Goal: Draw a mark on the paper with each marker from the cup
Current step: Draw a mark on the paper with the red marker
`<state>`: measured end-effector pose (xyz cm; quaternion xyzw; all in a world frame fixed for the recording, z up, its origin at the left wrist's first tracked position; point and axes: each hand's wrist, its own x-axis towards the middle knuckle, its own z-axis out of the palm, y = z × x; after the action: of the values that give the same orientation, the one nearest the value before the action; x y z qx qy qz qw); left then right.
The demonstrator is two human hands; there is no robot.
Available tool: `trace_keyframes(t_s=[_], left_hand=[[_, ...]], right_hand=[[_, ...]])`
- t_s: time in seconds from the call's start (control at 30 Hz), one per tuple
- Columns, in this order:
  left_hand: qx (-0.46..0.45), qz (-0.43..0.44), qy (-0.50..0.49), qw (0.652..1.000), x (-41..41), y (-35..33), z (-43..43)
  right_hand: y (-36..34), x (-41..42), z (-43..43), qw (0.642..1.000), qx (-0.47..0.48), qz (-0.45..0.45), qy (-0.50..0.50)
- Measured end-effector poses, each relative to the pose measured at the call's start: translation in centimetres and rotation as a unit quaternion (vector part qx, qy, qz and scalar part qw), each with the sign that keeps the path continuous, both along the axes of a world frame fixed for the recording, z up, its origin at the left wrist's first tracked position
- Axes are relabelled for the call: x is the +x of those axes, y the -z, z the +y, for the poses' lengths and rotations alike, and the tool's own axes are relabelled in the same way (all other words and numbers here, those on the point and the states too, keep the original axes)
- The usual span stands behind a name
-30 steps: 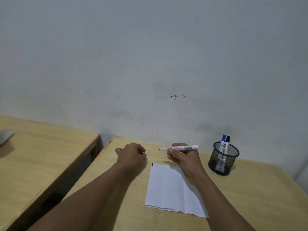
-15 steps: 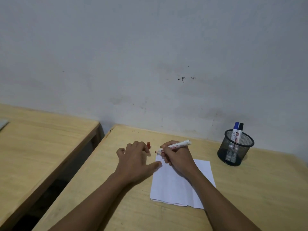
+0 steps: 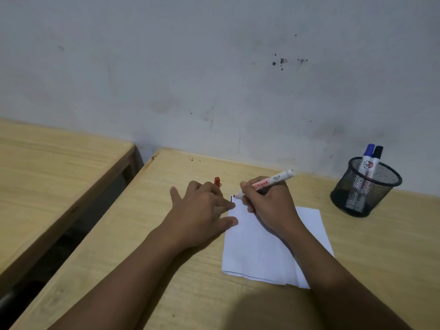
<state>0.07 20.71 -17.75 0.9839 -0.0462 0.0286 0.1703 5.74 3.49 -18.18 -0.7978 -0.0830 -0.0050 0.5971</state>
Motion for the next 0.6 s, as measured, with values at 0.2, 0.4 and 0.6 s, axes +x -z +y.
trace_keyframes(t_s=[0.2, 0.4, 0.6], left_hand=[[0.004, 0.05, 0.016, 0.999, -0.1, -0.5, 0.7], [0.004, 0.058, 0.023, 0.998, -0.2, -1.0, 0.6], [-0.019, 0.055, 0.016, 0.998, -0.1, -1.0, 0.8]], right_hand=[[0.0, 0.2, 0.1, 1.0, -0.018, -0.007, -0.001], [0.0, 0.1, 0.2, 0.998, -0.055, -0.016, 0.004], [0.0, 0.3, 0.2, 0.998, -0.061, -0.018, 0.001]])
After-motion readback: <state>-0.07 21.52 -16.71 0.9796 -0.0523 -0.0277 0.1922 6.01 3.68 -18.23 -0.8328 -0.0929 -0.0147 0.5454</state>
